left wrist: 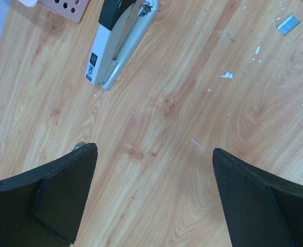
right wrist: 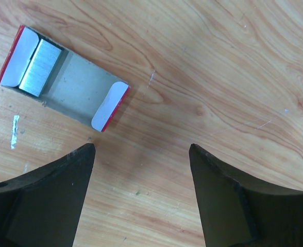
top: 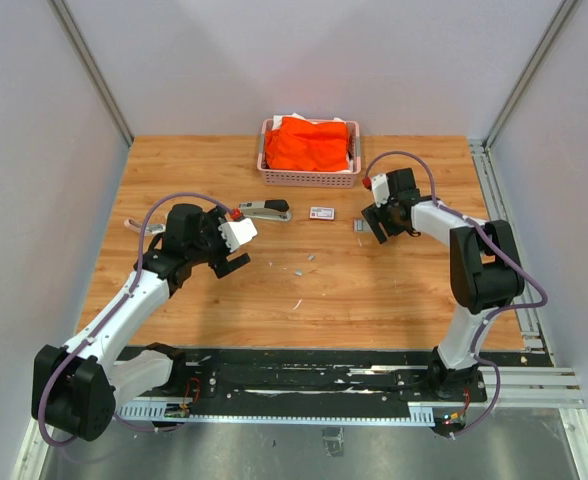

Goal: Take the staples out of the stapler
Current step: Adjust the staple box at the center of the board.

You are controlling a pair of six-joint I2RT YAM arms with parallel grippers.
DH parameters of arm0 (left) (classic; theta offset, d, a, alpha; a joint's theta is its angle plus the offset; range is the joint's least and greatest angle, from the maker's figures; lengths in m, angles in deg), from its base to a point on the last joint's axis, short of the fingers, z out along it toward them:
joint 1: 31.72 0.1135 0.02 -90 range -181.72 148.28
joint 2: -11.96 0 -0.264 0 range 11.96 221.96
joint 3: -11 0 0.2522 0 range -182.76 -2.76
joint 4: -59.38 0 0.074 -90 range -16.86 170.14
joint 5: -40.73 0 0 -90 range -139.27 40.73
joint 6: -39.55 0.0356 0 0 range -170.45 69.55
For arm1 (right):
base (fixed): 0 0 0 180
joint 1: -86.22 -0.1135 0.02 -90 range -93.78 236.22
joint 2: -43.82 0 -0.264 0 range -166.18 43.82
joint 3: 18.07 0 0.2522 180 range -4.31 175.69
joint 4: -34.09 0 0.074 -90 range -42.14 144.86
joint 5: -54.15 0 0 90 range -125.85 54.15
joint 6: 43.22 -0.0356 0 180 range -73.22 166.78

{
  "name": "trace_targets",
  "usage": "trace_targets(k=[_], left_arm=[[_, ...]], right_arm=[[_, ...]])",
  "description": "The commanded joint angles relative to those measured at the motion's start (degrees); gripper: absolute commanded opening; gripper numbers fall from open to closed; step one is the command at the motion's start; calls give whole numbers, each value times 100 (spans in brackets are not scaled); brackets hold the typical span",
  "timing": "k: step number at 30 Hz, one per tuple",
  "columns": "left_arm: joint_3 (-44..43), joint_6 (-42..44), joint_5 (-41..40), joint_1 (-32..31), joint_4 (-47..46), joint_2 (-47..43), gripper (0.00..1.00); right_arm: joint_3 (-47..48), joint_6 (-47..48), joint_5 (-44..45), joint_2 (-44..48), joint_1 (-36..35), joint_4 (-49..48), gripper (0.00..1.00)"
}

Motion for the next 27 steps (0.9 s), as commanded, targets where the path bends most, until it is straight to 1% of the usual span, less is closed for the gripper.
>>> trace_targets(k=[1,12,17,19,23,25,27], left_arm=[[60,-80,-68,3,-249,-84,98],[105,-98,-59,3,-310,-76,98],[131,-149,-99,3,-403,-65,98],[114,-243,-191,5,-528,16,98],[-179,-190,-244,0,-684,442,98],[-555,-30,-207,-5,-549,855,98],[-1029,198,-99,-3,-289,1330,98]], right_arm=[[289,25,150,-243,-35,198,76],[923,65,464,-749,-35,319,76],[1187,123,477,-861,-37,473,76],[1238,129,385,-762,-38,626,76],[1077,159,65,-173,-33,776,76],[996,213,-195,190,-33,865,77],[887,298,-648,490,-29,955,77]])
